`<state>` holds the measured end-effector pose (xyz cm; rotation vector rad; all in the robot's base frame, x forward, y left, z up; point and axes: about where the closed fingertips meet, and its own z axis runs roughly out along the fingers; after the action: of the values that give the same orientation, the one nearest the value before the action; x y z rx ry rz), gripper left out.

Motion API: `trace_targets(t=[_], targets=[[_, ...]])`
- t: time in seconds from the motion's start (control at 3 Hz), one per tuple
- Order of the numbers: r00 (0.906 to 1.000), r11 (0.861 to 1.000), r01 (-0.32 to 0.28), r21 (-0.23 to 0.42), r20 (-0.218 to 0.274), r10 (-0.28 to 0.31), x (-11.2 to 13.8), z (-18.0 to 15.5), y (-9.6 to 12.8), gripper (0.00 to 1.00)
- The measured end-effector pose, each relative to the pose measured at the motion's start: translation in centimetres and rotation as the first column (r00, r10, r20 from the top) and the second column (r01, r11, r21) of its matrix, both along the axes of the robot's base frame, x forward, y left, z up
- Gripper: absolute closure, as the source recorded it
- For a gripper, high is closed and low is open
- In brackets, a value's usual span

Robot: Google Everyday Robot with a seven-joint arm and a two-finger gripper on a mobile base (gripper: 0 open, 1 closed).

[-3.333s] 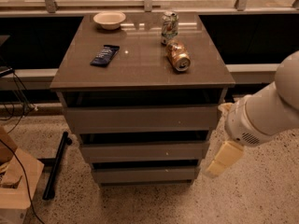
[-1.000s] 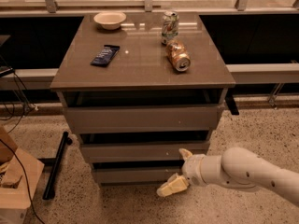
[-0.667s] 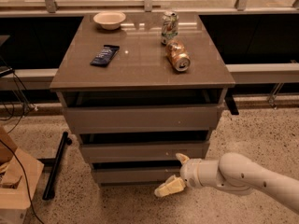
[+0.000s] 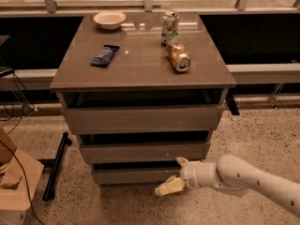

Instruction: Open bottom drawer

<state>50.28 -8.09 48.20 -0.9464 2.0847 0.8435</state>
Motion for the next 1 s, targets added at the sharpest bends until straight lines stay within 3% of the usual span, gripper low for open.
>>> trace_targets(t=[0.33,0.67,1.0], targets=[[0.9998,0.996,0.005,-0.092,-0.019,-0.007,0.1,-1.3,0.6,0.00],[0.9989,0.991,0.027,-0.131,-0.034,-0.032,0.4,-3.7,0.7,0.00],[0.9974,0.994,0.054,-0.090,-0.043,-0.058,1.0,-6.5,1.0,0.00]])
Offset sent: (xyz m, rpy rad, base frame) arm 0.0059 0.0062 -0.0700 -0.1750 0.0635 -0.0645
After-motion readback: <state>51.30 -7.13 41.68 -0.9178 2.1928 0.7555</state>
